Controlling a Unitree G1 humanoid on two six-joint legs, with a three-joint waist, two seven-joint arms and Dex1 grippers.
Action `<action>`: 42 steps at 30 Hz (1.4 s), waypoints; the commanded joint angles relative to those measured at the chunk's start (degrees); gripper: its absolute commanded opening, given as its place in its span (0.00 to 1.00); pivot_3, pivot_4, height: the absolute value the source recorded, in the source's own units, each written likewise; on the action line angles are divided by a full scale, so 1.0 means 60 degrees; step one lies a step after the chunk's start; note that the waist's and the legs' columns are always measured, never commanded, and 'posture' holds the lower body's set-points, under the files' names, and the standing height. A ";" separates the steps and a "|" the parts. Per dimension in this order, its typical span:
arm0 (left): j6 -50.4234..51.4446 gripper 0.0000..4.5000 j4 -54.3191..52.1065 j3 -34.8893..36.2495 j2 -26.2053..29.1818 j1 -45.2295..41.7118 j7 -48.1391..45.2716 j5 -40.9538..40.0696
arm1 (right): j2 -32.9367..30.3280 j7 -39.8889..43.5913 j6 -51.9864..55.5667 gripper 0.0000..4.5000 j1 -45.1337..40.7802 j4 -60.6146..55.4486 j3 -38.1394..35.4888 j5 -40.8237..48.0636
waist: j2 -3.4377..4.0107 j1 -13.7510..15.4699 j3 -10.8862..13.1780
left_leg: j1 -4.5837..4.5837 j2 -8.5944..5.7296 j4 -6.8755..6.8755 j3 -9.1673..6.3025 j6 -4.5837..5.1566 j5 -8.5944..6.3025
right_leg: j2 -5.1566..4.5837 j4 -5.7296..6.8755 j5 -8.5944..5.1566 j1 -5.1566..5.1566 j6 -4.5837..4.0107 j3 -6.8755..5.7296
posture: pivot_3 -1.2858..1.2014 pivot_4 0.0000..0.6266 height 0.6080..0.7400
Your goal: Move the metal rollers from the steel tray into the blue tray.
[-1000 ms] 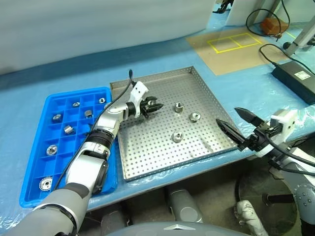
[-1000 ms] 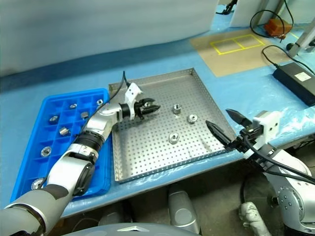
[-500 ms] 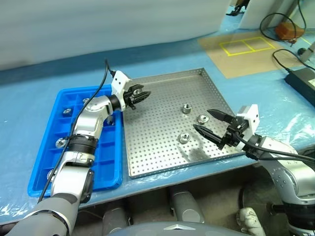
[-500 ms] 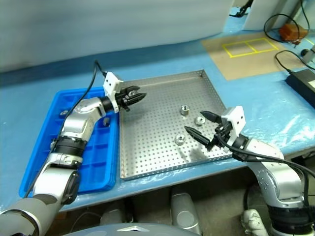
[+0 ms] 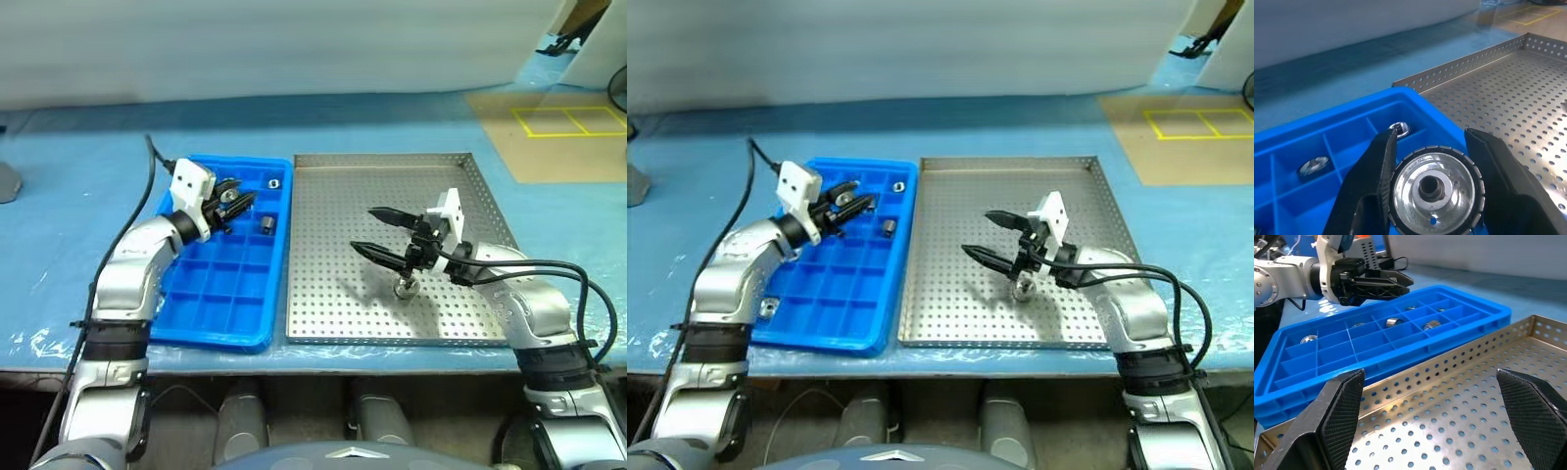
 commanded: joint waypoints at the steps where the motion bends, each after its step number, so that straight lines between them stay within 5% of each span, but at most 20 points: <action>1: 0.0273 0.41 -0.1154 0.0375 0.0203 0.0442 0.0309 -0.0295 | 0.0170 0.0449 -0.0372 1.00 -0.0538 0.0441 0.0132 -0.0146 | 0.0000 0.0128 0.0000 | 0.0000 0.0000 -0.0004 0.0001 -0.0003 0.0003 | -0.0002 0.0002 0.0000 -0.0001 0.0000 0.0000 | 0.51 0.24 1.00; 18: 0.1189 0.41 -0.3742 0.1275 0.0709 0.3777 0.1012 -0.0963 | 0.0719 0.1322 -0.0600 1.00 -0.0969 0.1217 0.0505 -0.0557 | -0.0007 0.0370 0.0000 | 0.0001 0.0000 -0.0078 0.0001 -0.0045 0.0036 | 0.0004 0.0000 -0.0002 -0.0039 0.0001 -0.0001 | 0.55 0.24 1.00; 35: 0.0412 0.41 -0.3130 0.1209 0.0790 0.4678 0.0947 -0.0663 | 0.0777 0.1669 -0.0642 1.00 -0.1138 0.1345 0.0529 -0.0690 | -0.0012 0.0555 -0.0002 | 0.0006 -0.0003 -0.0127 0.0002 -0.0071 0.0076 | 0.0007 0.0001 -0.0002 -0.0064 0.0001 0.0001 | 0.56 0.24 1.00; 42: -0.0045 0.93 -0.2409 0.0975 0.0689 0.4087 0.0824 -0.0635 | 0.0684 0.1465 -0.0570 1.00 -0.0948 0.1117 0.0382 -0.0652 | -0.0014 0.0542 -0.0003 | 0.0008 -0.0002 -0.0127 0.0002 -0.0072 0.0084 | 0.0008 0.0007 -0.0001 -0.0066 -0.0001 0.0002 | 0.55 0.24 1.00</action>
